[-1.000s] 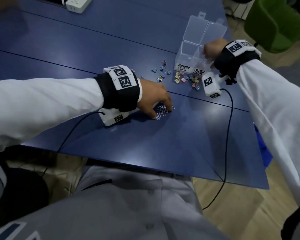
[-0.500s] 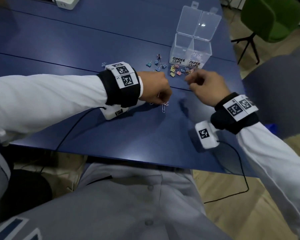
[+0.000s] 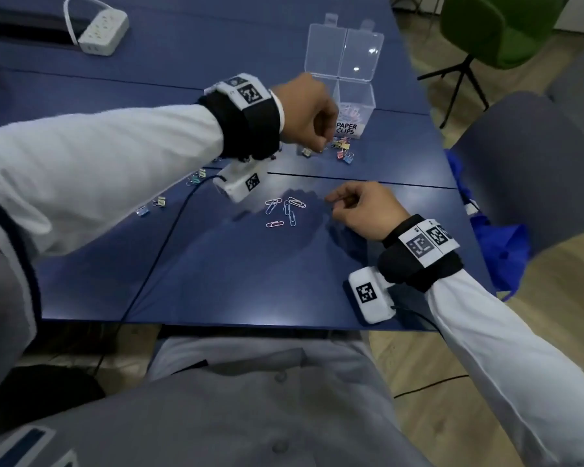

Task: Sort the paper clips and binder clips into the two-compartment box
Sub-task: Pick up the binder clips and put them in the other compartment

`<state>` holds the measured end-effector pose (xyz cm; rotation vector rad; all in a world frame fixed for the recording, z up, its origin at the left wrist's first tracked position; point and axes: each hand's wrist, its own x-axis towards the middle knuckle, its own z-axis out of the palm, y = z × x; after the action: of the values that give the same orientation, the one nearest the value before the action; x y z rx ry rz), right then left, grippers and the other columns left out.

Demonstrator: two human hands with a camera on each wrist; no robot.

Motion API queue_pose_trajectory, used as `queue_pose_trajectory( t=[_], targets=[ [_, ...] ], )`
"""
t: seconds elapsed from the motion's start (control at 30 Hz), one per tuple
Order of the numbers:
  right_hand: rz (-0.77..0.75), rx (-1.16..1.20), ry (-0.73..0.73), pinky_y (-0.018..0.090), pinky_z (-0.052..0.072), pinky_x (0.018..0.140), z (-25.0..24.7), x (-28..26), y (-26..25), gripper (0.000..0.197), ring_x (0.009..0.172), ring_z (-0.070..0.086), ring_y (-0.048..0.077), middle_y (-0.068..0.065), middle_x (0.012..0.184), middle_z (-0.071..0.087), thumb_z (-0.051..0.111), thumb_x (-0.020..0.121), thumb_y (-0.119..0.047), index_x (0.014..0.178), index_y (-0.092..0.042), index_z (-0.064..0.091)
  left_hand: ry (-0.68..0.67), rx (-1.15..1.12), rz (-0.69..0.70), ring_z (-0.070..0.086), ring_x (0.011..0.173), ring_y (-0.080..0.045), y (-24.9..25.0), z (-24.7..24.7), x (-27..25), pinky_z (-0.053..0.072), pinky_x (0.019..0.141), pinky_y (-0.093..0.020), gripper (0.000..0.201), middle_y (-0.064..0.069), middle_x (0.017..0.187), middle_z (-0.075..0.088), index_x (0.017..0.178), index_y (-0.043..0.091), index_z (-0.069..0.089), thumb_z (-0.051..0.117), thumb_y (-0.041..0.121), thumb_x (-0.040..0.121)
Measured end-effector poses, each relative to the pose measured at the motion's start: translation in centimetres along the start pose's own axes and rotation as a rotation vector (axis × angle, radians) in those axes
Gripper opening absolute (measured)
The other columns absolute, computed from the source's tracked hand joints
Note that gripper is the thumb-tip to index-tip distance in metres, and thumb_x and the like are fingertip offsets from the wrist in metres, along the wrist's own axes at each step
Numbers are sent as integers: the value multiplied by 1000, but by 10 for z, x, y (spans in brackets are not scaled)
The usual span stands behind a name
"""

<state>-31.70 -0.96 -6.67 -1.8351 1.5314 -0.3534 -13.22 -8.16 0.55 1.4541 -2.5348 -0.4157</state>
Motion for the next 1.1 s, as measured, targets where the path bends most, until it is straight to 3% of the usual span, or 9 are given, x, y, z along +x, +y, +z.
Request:
queue_pose_trajectory(
  t=[0.13,0.4,0.5,0.6,0.67,0.73,0.87,0.97,1.1],
  targets=[
    [7,-2,-11,17,42,73,0,-2,1,22,73,58,7,-9,77,65,65,81,-14,101,-24,69,153,56,-14,68,89,-21,11,-20,60,47,78,-23,18,-7,94,73,98,10,73,66,14,82],
    [-8,7,-28,14,40,71,-2,-8,1,24,77,56,8,-5,91,64,66,82,-15,105,-22,68,153,68,-129,66,100,-24,-5,-7,103,41,83,-21,24,-9,110,72,109,12,72,66,18,87],
    [-31,-14,-31,14,40,73,-2,-9,1,26,73,54,4,-6,90,64,67,82,-16,106,-22,68,215,55,-127,66,101,-23,-15,-15,79,44,87,-25,28,-6,112,71,112,15,70,63,28,89],
    [-77,-116,-58,20,46,76,-2,-9,-6,29,78,58,9,-5,92,65,72,79,-21,107,-23,68,214,80,-89,64,87,-17,-16,-25,32,46,88,-27,32,-1,106,72,113,19,69,61,38,89],
    [-126,-197,-85,25,50,83,-2,-11,-15,38,83,60,13,-3,96,66,76,76,-30,112,-24,67,109,112,-64,58,75,-13,-15,-24,-7,47,82,-27,30,0,98,73,109,22,71,62,41,87],
    [-179,-303,-114,22,45,80,2,-12,-25,53,86,58,13,-1,101,65,78,74,-43,121,-23,63,-46,166,-79,56,72,-12,-19,-14,-45,47,79,-25,29,4,91,73,104,24,72,65,44,84],
    [-245,-470,-130,26,44,88,18,-4,-42,80,104,58,23,7,112,61,77,68,-56,135,-18,54,-262,188,-153,54,72,-11,-22,16,-97,51,83,-30,53,8,94,71,111,22,67,67,60,74],
    [-265,-563,-107,33,48,87,24,6,-50,65,100,58,28,11,107,58,76,71,-54,122,-17,64,-262,191,-187,58,79,-14,-16,33,-108,52,78,-29,65,5,96,70,114,20,64,69,65,68],
    [-278,-561,-61,28,45,82,25,16,-49,36,99,60,24,5,98,65,75,78,-39,110,-23,72,-236,230,-198,64,86,-23,-8,45,-97,54,73,-33,66,0,94,71,104,17,66,71,68,64]
  ],
)
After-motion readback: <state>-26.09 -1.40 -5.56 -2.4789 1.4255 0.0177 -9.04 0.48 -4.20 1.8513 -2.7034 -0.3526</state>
